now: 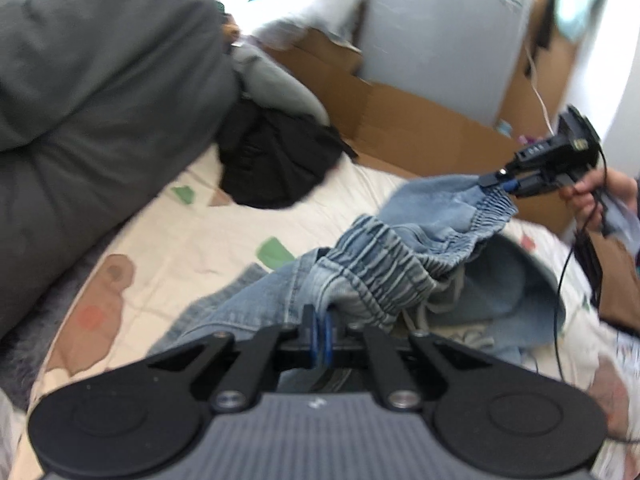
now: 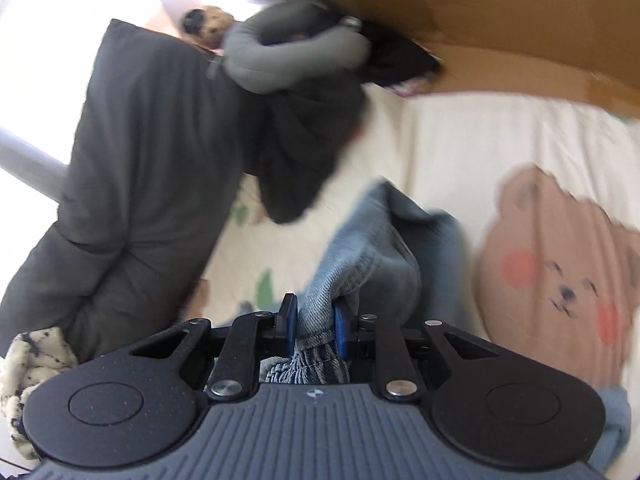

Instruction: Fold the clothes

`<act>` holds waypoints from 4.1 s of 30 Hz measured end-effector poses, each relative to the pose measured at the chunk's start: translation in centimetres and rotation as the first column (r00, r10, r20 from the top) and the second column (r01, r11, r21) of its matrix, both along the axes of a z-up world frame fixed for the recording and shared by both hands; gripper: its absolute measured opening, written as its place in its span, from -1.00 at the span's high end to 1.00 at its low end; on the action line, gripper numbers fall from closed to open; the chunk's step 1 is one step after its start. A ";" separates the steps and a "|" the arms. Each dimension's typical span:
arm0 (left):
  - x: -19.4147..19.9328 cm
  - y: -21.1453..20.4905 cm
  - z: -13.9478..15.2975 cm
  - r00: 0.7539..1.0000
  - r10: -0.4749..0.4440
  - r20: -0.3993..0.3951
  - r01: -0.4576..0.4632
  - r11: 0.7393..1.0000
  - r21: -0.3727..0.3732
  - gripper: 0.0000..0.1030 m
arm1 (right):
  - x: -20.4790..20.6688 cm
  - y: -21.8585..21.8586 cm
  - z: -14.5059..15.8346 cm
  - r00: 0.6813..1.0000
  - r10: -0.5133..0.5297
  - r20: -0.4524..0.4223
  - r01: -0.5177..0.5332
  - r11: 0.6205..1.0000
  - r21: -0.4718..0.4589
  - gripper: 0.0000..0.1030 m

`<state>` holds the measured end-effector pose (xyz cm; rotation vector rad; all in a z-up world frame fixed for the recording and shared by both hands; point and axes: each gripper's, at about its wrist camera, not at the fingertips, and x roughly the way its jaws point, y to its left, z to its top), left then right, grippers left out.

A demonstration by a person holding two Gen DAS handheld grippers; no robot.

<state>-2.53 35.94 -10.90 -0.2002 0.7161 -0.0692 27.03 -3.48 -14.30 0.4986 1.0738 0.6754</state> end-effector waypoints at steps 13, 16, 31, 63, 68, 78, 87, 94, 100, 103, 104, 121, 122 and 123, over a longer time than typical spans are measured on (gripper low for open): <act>0.4 6.5 0.1 0.969 0.247 0.006 -0.244 0.962 -0.122 0.93 | 9.5 13.3 2.0 0.993 0.093 0.079 -0.095 0.995 0.022 0.63; 1.7 8.3 -1.2 0.946 0.323 -0.020 -0.322 0.936 -0.143 0.93 | 11.9 16.6 1.0 0.992 0.099 0.072 -0.099 0.995 -0.005 0.63; 9.5 15.6 -7.2 0.870 0.469 -0.153 -0.484 0.871 -0.080 0.76 | 19.3 24.0 -3.4 0.998 0.044 0.052 -0.038 0.992 -0.121 0.15; 2.9 10.1 -13.2 0.837 0.338 -0.432 -0.448 0.875 -0.183 -0.02 | 11.5 7.7 -9.4 0.992 0.072 0.105 -0.012 0.872 -0.489 -0.16; 1.9 9.7 -12.9 0.832 0.329 -0.447 -0.458 0.862 -0.217 0.86 | 10.3 5.0 -11.0 0.997 0.049 0.056 -0.013 0.852 -0.524 -0.18; -2.3 7.9 -9.0 0.825 0.322 -0.464 -0.444 0.877 -0.180 0.90 | 9.1 3.7 -12.5 0.997 0.064 0.036 -0.034 0.834 -0.550 -0.18; -3.4 5.8 -8.0 0.820 0.319 -0.475 -0.442 0.881 -0.171 0.92 | 9.1 4.5 -12.7 0.993 0.105 0.050 -0.059 0.825 -0.563 -0.19; -4.5 4.7 -6.0 0.810 0.324 -0.489 -0.433 0.893 -0.125 0.92 | 8.9 6.0 -12.1 0.980 0.189 0.055 -0.127 0.817 -0.562 -0.18; -6.4 4.5 -5.1 0.798 0.329 -0.506 -0.450 0.883 -0.135 0.92 | 8.6 7.6 -12.3 0.958 0.286 0.001 -0.237 0.795 -0.558 0.98; -7.3 4.5 -4.4 0.791 0.329 -0.517 -0.455 0.880 -0.137 0.92 | 8.1 8.6 -11.4 0.941 0.339 0.010 -0.279 0.789 -0.548 0.97; -7.6 4.5 -4.1 0.789 0.328 -0.520 -0.457 0.879 -0.138 0.92 | 8.0 8.8 -11.0 0.937 0.348 0.016 -0.284 0.789 -0.545 0.97; -11.6 2.8 -2.3 0.722 0.317 -0.615 -0.501 0.852 -0.149 0.81 | 7.8 10.7 -8.7 0.910 0.414 0.001 -0.329 0.725 -0.605 0.98; -11.1 2.7 -1.8 0.734 0.318 -0.601 -0.479 0.869 -0.125 0.75 | 7.6 10.8 -8.8 0.911 0.413 0.002 -0.325 0.719 -0.614 0.98; -10.6 2.6 -1.2 0.745 0.314 -0.589 -0.452 0.886 -0.100 0.71 | 7.5 11.0 -8.8 0.909 0.416 0.006 -0.320 0.709 -0.628 0.98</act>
